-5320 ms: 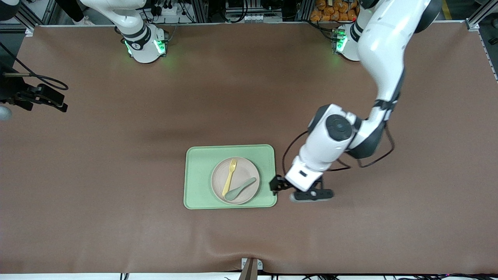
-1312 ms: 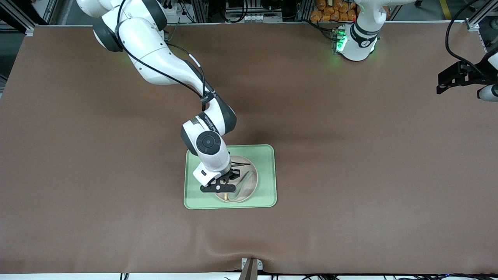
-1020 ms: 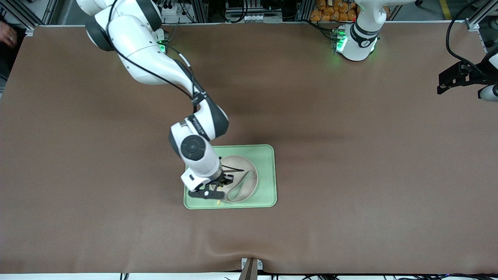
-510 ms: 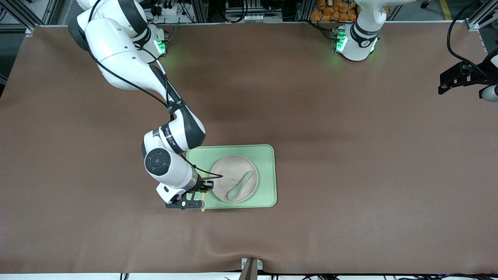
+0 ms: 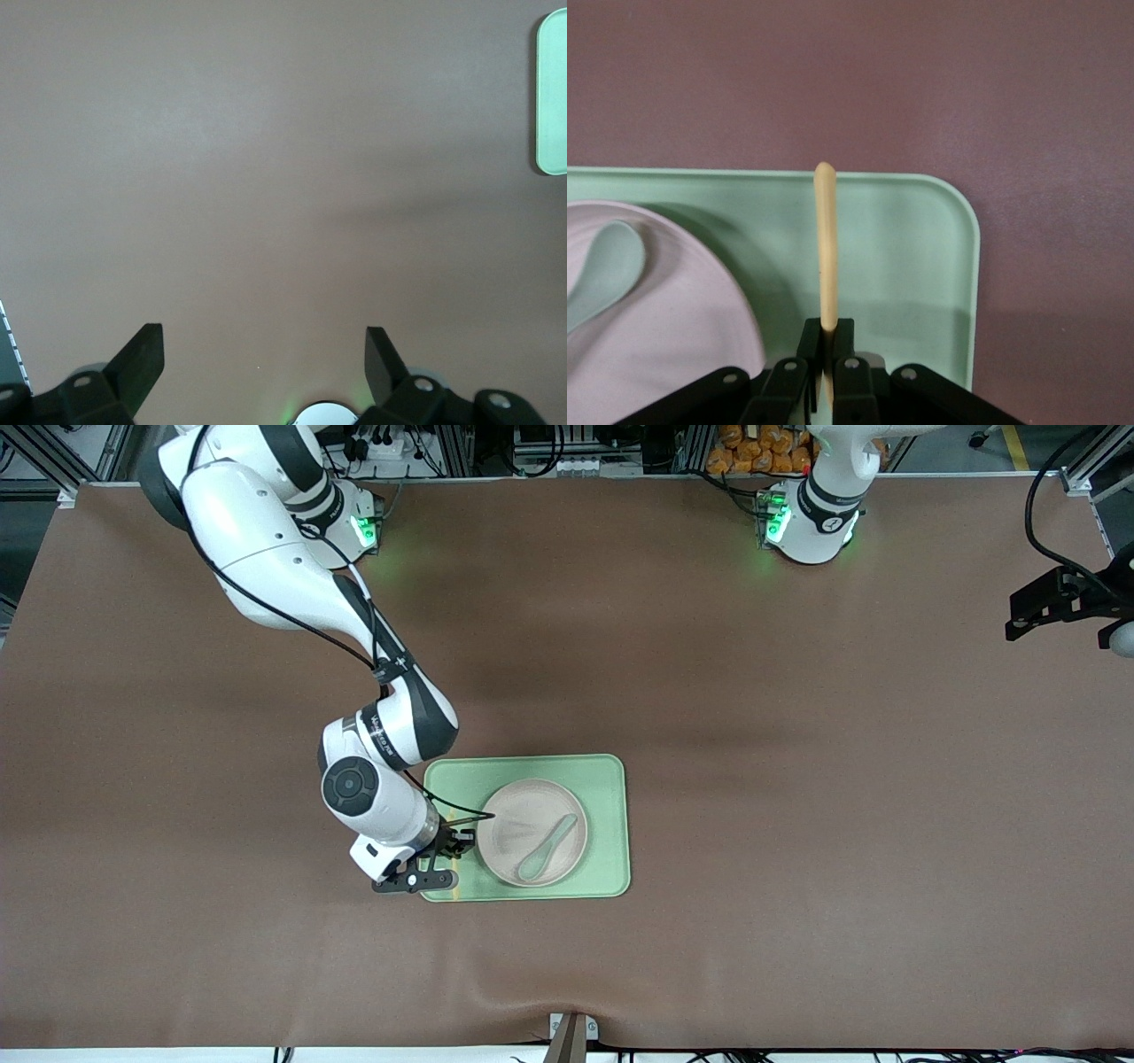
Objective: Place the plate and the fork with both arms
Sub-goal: 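Place the yellow fork on the tray beside the plate, right gripper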
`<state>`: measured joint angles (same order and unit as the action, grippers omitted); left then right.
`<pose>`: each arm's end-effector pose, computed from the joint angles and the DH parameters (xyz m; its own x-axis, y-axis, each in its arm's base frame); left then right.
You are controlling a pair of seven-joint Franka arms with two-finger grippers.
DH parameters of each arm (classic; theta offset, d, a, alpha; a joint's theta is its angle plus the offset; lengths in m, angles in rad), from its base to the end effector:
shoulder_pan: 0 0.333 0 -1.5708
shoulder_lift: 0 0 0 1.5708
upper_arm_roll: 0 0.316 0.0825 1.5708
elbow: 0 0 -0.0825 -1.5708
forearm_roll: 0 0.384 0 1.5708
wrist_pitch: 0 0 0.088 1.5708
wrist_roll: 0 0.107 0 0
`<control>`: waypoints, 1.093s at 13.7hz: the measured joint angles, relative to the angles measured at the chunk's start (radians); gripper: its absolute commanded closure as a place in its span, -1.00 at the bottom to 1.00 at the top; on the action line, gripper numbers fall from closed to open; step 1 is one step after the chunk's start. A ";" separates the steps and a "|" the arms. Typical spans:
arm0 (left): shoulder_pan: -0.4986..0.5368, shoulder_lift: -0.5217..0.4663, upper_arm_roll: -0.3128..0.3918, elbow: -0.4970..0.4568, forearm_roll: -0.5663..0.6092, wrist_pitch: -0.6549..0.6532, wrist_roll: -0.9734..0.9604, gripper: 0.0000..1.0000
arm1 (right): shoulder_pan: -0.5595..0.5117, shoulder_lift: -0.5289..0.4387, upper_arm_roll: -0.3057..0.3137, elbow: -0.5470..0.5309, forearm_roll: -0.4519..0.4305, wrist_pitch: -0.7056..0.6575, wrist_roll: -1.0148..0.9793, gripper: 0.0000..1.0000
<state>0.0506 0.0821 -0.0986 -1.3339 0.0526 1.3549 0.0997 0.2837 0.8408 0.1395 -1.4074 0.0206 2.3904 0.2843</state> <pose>0.5558 -0.0173 0.6700 0.9886 -0.1360 -0.0645 -0.1386 -0.9896 -0.0377 0.6875 0.2855 0.2167 0.9925 0.0624 0.1047 0.0783 -0.9848 -0.1552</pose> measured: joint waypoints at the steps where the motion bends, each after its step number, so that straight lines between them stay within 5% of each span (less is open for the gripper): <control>1: 0.001 0.000 0.000 0.000 0.000 0.000 0.000 -1.00 | -0.043 -0.009 0.039 -0.046 0.000 0.040 -0.017 1.00; 3: 0.001 0.000 0.000 0.000 0.000 0.000 0.000 -1.00 | -0.128 -0.022 0.119 -0.100 0.000 0.065 -0.034 1.00; 6: 0.001 0.000 0.000 0.000 0.000 0.000 0.000 -1.00 | -0.152 -0.035 0.155 -0.115 0.001 0.065 -0.019 0.91; 7: 0.001 0.000 0.000 -0.001 0.000 0.000 0.000 -1.00 | -0.151 -0.036 0.160 -0.119 0.001 0.067 -0.016 0.70; 8: 0.001 0.000 0.000 -0.001 0.000 0.000 0.000 -1.00 | -0.151 -0.036 0.163 -0.124 0.001 0.073 -0.015 0.20; 10: 0.002 0.000 0.000 -0.002 0.000 0.000 0.000 -1.00 | -0.150 -0.036 0.164 -0.138 0.001 0.090 -0.014 -0.42; 15: 0.006 0.000 0.000 -0.003 0.000 0.000 0.000 -1.00 | -0.152 -0.045 0.164 -0.144 0.002 0.104 -0.013 -0.50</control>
<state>0.0567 0.0821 -0.0982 -1.3374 0.0526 1.3549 0.0997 0.1321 0.7957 0.3034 -1.5511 0.0221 2.4949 0.2710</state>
